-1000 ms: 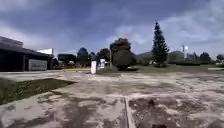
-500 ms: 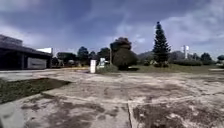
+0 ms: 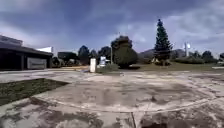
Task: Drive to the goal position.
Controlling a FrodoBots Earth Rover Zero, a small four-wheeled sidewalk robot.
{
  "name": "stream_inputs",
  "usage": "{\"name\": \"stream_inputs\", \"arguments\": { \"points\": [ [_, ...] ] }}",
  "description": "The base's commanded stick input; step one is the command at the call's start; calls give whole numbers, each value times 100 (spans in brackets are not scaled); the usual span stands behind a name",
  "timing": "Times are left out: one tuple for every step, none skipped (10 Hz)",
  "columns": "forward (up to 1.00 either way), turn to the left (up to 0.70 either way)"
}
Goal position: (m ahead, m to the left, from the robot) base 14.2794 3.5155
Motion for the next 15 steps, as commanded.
{"name": "stream_inputs", "arguments": {
  "points": [
    [70, 0],
    [70, 0],
    [70, 0],
    [70, 0],
    [70, 0],
    [70, 0],
    [70, 0],
    [70, 0],
    [70, 0],
    [70, 0],
    [70, 0],
    [70, 0],
    [70, 0],
    [70, 0],
    [70, 0]
  ]
}}
